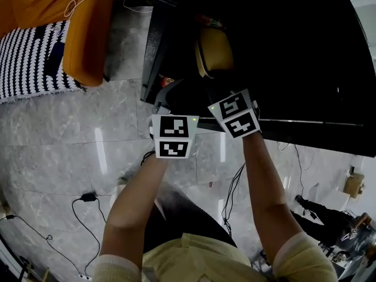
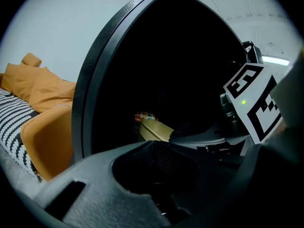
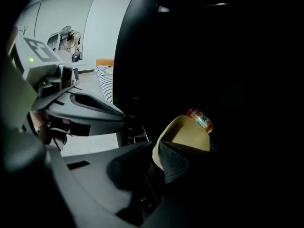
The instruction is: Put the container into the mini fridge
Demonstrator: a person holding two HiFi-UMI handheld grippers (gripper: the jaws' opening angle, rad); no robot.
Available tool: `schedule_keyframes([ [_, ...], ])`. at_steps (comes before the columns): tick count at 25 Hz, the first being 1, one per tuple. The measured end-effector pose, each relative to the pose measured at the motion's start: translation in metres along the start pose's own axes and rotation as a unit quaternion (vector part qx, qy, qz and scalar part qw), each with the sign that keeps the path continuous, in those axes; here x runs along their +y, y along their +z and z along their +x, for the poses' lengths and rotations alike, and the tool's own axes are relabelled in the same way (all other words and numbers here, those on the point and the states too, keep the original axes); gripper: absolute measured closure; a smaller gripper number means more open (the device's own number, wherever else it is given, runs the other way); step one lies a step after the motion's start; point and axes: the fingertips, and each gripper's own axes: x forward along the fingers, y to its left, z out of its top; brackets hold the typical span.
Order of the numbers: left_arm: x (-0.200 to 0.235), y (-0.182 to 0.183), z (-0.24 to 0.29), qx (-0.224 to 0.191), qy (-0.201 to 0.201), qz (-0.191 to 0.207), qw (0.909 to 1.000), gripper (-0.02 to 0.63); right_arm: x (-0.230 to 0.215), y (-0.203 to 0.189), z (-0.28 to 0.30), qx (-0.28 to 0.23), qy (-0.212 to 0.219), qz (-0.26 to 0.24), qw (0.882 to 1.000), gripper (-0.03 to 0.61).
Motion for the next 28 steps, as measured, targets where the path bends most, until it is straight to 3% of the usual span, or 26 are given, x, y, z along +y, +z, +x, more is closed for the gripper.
schedule_keyframes([
  [5, -0.001, 0.005, -0.013, -0.002, -0.001, 0.002, 1.0000, 0.589, 0.000, 0.002, -0.017, -0.012, -0.029, 0.015, 0.999, 0.541],
  [14, -0.009, 0.008, -0.036, 0.017, -0.015, 0.019, 0.9996, 0.589, 0.014, 0.000, -0.043, -0.013, -0.039, 0.054, 0.998, 0.543],
  [28, -0.025, 0.032, -0.079, 0.020, -0.052, 0.062, 0.9965, 0.589, 0.026, 0.012, -0.098, -0.033, -0.087, 0.093, 0.991, 0.548],
])
